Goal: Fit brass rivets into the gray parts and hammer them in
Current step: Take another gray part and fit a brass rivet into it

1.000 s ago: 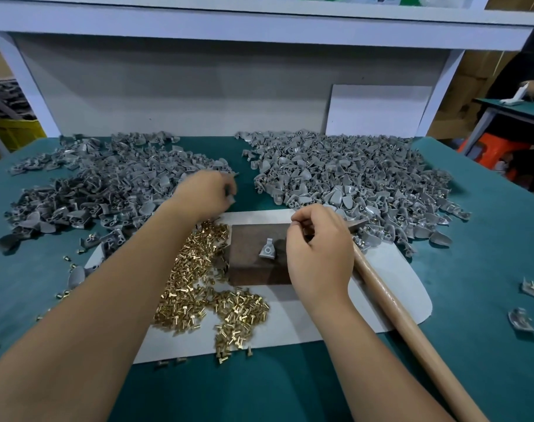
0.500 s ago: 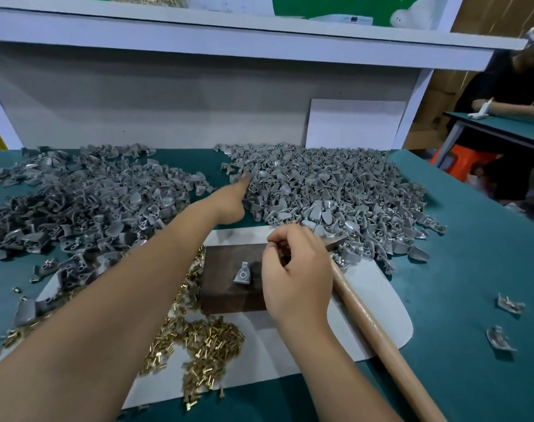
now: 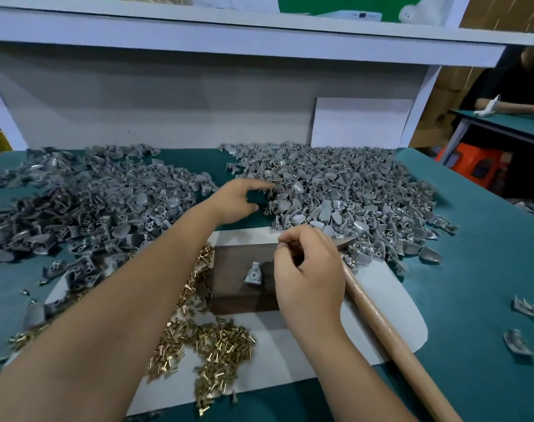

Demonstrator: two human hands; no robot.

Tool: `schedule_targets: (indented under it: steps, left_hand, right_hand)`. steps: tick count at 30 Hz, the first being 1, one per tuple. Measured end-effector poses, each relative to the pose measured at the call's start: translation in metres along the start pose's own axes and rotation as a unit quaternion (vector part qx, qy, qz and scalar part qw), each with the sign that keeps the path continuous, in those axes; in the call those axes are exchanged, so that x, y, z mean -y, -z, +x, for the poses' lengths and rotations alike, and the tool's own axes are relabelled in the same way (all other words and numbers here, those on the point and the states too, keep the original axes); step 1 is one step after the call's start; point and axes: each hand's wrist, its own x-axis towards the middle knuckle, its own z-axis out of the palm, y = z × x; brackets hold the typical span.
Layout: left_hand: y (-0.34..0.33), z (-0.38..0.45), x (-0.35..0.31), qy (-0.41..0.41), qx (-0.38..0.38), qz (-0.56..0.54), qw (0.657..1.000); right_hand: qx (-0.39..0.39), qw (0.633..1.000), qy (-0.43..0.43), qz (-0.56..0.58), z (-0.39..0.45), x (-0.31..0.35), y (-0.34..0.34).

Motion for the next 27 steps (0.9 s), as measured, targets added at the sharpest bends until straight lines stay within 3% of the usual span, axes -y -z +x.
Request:
schedule_targets:
  steps: [11,27]
  left_hand:
    - [-0.01,0.011,-0.034,-0.072,-0.011,0.184,0.98]
    - [0.001,-0.018,-0.02,-0.075,-0.149,0.025,0.986]
  right_hand:
    - [-0.005,1.0,0.003,-0.005,0.003,0.001,-0.001]
    - [0.012,1.0,-0.016,0.003,0.001,0.004,0.001]
